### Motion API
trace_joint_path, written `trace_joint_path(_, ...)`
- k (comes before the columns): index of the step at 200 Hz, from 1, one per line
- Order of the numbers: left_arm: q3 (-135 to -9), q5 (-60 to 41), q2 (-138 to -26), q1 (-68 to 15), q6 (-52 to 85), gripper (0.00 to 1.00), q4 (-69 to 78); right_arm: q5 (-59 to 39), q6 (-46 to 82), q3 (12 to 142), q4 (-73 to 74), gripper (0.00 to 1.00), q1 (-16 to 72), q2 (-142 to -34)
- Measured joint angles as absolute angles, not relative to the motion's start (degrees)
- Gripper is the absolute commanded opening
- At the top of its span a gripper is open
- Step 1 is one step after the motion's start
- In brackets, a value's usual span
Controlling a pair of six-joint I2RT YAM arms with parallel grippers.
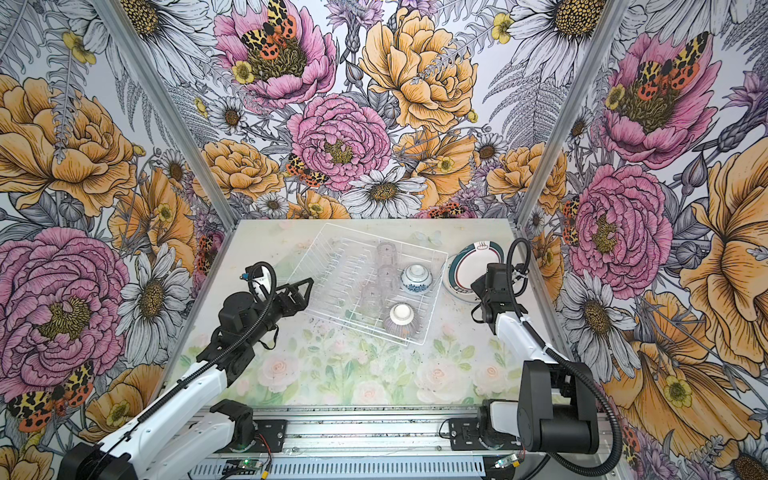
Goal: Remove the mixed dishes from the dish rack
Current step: 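Lower the green-and-red-rimmed plate flat onto the watermelon plate with the right gripper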
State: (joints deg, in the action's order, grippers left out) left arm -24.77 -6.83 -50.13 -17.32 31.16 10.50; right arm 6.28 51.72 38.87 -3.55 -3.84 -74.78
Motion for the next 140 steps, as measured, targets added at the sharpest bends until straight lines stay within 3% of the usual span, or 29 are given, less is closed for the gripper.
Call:
trace_joint_path(69,-24.77,-6.83,-50.37,-17.32,31.18,0.99,10.52,4.78,55.0,38.61,-2.22,0.01,-4.23,-77.17)
trace_joint_path(140,-24.77,-6.83,-50.35,-17.32,31.59,0.98,10.5,4.23,56.03,38.54,-1.19,0.27,-4.56,-77.84)
